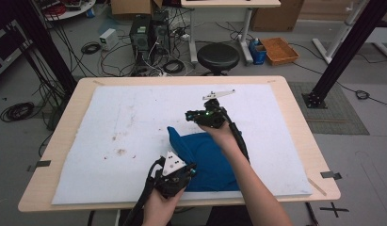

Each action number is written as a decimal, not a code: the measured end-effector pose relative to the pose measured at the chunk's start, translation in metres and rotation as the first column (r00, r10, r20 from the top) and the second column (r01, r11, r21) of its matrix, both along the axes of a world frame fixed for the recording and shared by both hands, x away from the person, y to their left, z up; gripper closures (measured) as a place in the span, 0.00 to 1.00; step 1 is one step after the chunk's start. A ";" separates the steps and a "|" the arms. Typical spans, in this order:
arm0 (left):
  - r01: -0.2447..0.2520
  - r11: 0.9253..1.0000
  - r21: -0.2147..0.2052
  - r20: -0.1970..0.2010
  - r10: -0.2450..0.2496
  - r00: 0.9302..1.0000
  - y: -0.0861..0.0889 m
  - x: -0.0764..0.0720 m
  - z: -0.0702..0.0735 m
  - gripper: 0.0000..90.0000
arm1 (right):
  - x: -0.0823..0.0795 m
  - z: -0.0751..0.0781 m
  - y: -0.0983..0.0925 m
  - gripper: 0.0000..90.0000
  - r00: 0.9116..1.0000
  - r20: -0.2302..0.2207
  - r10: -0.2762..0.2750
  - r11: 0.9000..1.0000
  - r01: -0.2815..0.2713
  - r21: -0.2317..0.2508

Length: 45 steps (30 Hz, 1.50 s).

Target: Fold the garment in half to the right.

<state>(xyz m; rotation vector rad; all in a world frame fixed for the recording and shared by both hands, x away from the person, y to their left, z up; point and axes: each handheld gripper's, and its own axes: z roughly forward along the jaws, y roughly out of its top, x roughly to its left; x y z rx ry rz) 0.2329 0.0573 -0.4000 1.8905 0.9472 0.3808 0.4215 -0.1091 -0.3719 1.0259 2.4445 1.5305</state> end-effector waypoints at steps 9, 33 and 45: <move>0.003 1.000 0.026 -0.004 -0.003 1.000 0.007 0.001 -0.005 0.95 | -0.027 0.003 0.060 0.56 0.996 0.029 0.088 0.988 -0.084 -0.126; -0.042 0.998 -0.054 -0.087 0.037 0.996 0.049 -0.012 -0.023 0.95 | -0.028 -0.054 0.149 0.83 0.922 -0.137 0.363 0.803 -0.384 -0.456; -0.049 0.996 -0.077 -0.070 0.043 0.997 0.051 -0.010 -0.015 0.95 | -0.022 -0.013 0.103 1.00 0.955 -0.007 0.298 0.921 -0.289 -0.262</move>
